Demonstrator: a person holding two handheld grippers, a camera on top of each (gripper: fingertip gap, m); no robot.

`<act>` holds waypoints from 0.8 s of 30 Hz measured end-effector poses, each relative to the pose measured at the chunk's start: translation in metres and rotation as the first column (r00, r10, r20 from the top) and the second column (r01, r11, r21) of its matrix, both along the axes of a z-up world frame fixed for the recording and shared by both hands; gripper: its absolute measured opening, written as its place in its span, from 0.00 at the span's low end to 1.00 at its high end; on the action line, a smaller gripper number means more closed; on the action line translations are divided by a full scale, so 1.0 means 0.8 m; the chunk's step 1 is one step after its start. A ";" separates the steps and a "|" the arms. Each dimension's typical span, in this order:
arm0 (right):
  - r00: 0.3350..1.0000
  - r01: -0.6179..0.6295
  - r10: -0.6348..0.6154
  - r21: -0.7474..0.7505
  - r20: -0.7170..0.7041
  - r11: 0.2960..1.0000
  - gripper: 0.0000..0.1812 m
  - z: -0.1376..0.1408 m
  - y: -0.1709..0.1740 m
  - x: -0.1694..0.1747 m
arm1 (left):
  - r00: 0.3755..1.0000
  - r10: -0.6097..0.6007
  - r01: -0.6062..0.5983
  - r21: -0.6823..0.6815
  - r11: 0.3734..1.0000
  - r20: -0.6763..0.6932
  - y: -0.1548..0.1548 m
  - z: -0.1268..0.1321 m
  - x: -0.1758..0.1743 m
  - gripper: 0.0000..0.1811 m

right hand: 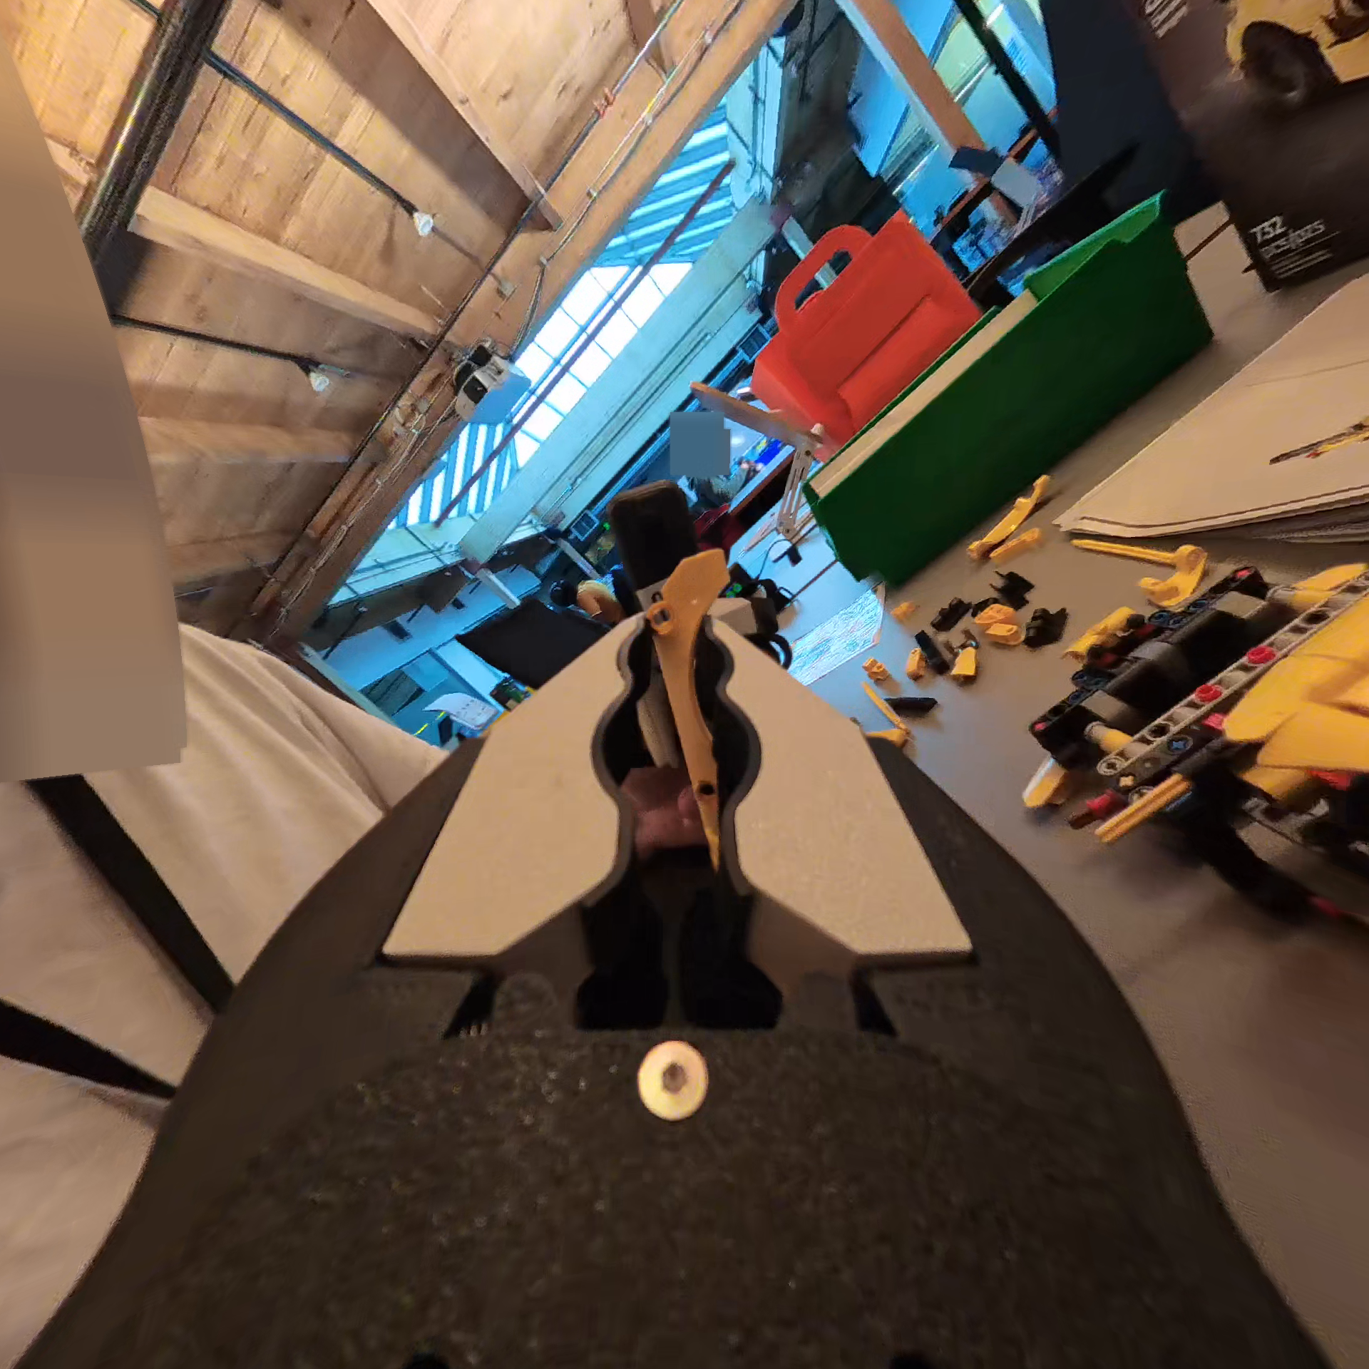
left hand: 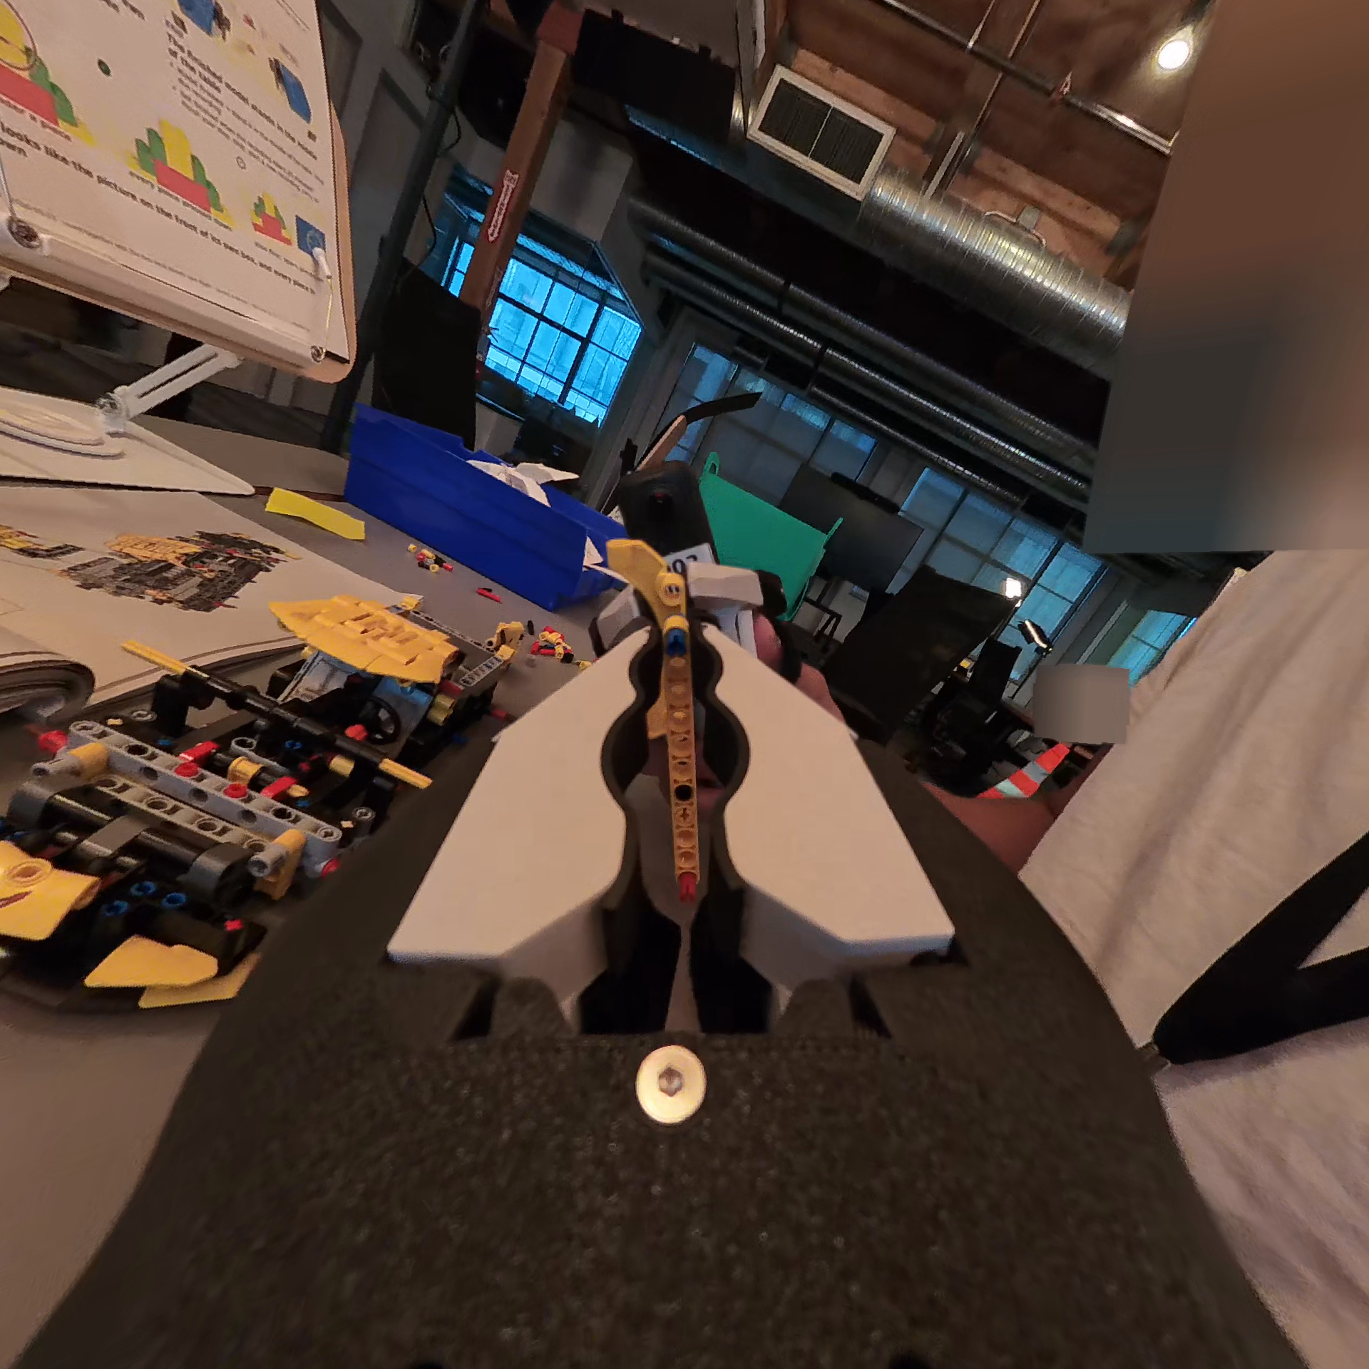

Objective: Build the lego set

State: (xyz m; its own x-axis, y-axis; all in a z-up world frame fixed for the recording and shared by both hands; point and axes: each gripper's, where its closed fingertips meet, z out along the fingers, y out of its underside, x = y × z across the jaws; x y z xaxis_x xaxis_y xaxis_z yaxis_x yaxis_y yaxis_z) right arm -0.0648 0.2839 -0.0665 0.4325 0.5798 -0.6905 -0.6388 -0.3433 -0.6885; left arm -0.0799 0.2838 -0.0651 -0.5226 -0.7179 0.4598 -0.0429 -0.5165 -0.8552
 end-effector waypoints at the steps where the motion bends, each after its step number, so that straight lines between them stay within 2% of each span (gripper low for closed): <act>1: 1.000 0.004 -0.004 0.012 0.004 1.000 0.06 0.000 0.001 -0.004 | 1.000 0.010 -0.010 0.009 1.000 -0.004 0.000 -0.001 0.001 0.04; 2: 1.000 -0.013 0.013 0.027 -0.007 1.000 0.01 0.003 -0.002 -0.007 | 1.000 0.024 -0.024 0.011 1.000 -0.003 0.002 -0.001 0.002 0.04; 7: 0.999 -0.006 0.006 0.004 0.054 1.000 0.02 -0.005 0.002 -0.009 | 1.000 0.000 0.000 -0.017 1.000 0.002 0.001 0.001 0.000 0.04; 10: 0.996 -0.075 0.076 0.027 -0.038 0.997 0.02 0.002 -0.004 -0.008 | 1.000 -0.007 0.008 -0.047 0.999 0.015 0.005 0.005 -0.003 0.04; 13: 0.956 -0.237 0.241 0.045 -0.170 0.971 0.02 0.009 -0.015 -0.023 | 0.996 -0.071 0.076 -0.106 0.991 0.044 0.001 0.012 -0.008 0.04; 16: 0.936 -0.275 0.281 0.061 -0.211 0.960 0.01 0.013 -0.015 -0.033 | 0.992 -0.106 0.114 -0.113 0.987 0.074 -0.006 0.018 -0.012 0.04; 20: 0.915 -0.282 0.301 0.107 -0.270 0.953 0.01 0.024 -0.019 -0.024 | 0.988 -0.124 0.136 -0.135 0.982 0.094 -0.005 0.022 -0.017 0.04; 24: 0.912 -0.315 0.329 0.096 -0.245 0.944 0.02 0.023 -0.021 -0.032 | 0.985 -0.138 0.151 -0.128 0.980 0.102 -0.010 0.024 -0.017 0.04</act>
